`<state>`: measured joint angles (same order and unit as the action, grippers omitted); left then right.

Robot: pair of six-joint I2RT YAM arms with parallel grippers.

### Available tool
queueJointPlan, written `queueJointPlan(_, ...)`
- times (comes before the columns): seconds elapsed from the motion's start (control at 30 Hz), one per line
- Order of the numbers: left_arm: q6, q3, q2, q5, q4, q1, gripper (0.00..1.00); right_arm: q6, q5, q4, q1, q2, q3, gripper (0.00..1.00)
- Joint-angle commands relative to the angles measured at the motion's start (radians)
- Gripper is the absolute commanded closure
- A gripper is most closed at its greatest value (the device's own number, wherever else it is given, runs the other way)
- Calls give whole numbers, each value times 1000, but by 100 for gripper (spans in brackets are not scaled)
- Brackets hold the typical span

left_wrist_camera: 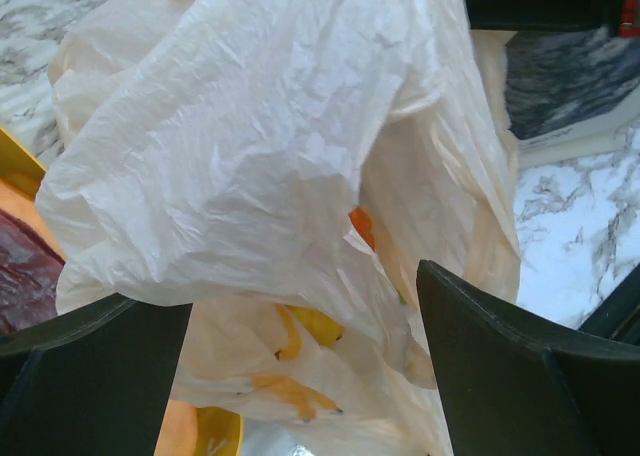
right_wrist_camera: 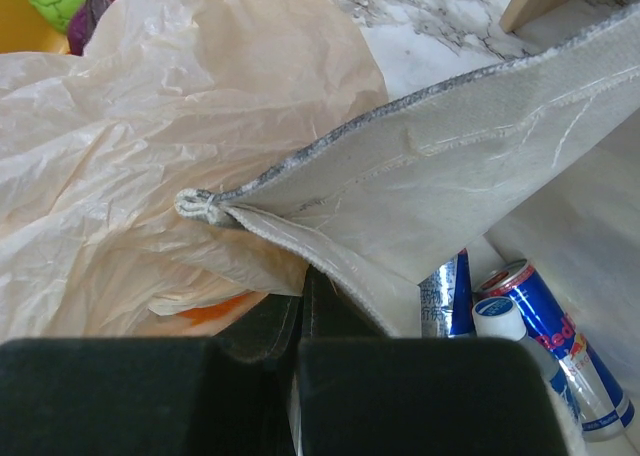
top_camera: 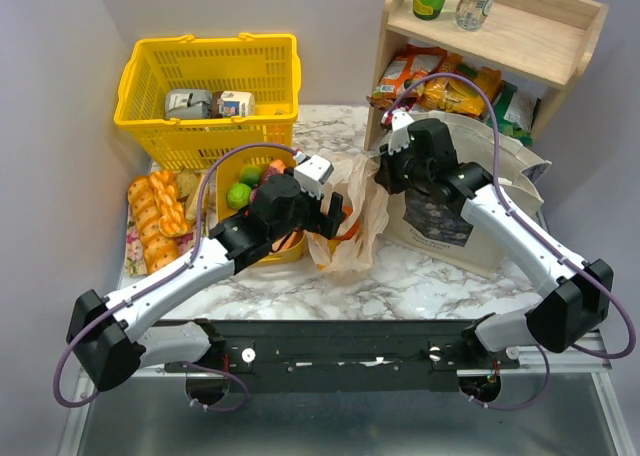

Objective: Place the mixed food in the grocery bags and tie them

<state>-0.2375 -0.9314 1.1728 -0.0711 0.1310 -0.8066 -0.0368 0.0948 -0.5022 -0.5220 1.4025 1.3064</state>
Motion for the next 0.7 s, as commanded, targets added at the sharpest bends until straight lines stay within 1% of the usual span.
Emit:
queueJointPlan(0.0, 90, -76, -70, 125, 148, -5, 1, 6, -1, -9, 7, 10, 45, 93)
queueJointPlan(0.03, 101, -95, -81, 134, 160, -5, 1, 11, 8, -10, 7, 12, 48, 93)
queueJointPlan(0.23, 175, -174, -162, 79, 220, -5, 1, 26, 33, -27, 7, 42, 109, 93)
queueJointPlan(0.33, 173, -210, -180, 161, 220, -3, 1, 26, 39, -36, 7, 70, 134, 93)
queueJointPlan(0.37, 170, -222, -176, 236, 223, -3, 1, 28, 45, -39, 7, 78, 155, 93)
queueJointPlan(0.43, 170, -266, -139, 319, 263, -3, 1, 28, 65, -47, 7, 104, 177, 93)
queueJointPlan(0.5, 165, -306, -70, 408, 312, -5, 1, 28, 80, -56, 5, 125, 215, 93)
queueJointPlan(0.57, 162, -339, -30, 448, 354, -5, 1, 28, 105, -65, 5, 151, 238, 93)
queueJointPlan(0.67, 165, -323, -2, 499, 332, -5, 1, 26, 118, -75, 5, 184, 280, 93)
